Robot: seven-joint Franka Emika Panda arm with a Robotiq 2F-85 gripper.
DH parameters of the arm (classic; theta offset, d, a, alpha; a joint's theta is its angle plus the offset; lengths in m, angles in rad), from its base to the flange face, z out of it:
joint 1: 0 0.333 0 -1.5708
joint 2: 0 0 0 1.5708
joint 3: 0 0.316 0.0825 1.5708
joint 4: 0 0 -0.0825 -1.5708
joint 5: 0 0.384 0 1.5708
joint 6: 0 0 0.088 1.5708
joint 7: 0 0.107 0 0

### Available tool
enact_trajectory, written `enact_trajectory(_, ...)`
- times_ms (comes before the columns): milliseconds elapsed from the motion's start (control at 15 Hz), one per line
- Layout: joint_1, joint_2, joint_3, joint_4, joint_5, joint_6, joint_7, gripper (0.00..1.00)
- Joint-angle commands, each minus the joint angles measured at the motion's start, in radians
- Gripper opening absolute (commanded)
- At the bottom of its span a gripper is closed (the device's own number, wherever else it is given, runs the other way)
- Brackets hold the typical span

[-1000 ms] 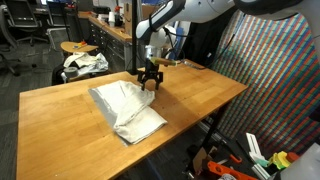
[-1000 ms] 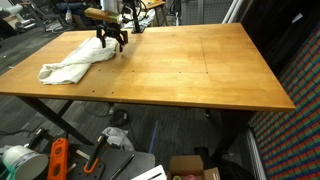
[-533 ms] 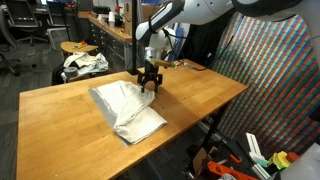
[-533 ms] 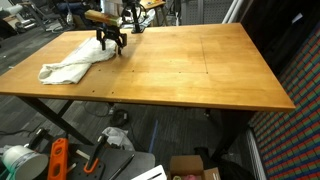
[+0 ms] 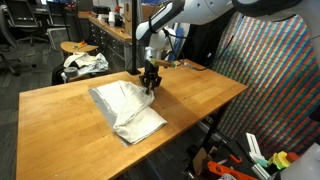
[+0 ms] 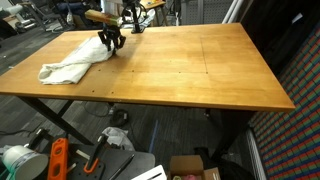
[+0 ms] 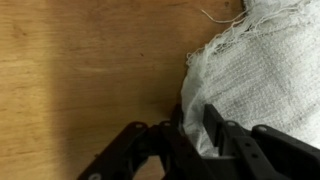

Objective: Fold the white towel from right to left

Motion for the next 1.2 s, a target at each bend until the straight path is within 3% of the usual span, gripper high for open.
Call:
enact_trajectory(0, -0.011, 0.008, 0.009, 0.020, 0.026, -0.010, -0.016, 0.11)
enact_trajectory(733, 0.014, -0.064, 0.010, 0.116, 0.015, 0.006, 0.019, 0.13)
enact_trajectory(1133, 0.073, -0.168, 0.024, 0.034, -0.023, 0.037, -0.003, 0.14)
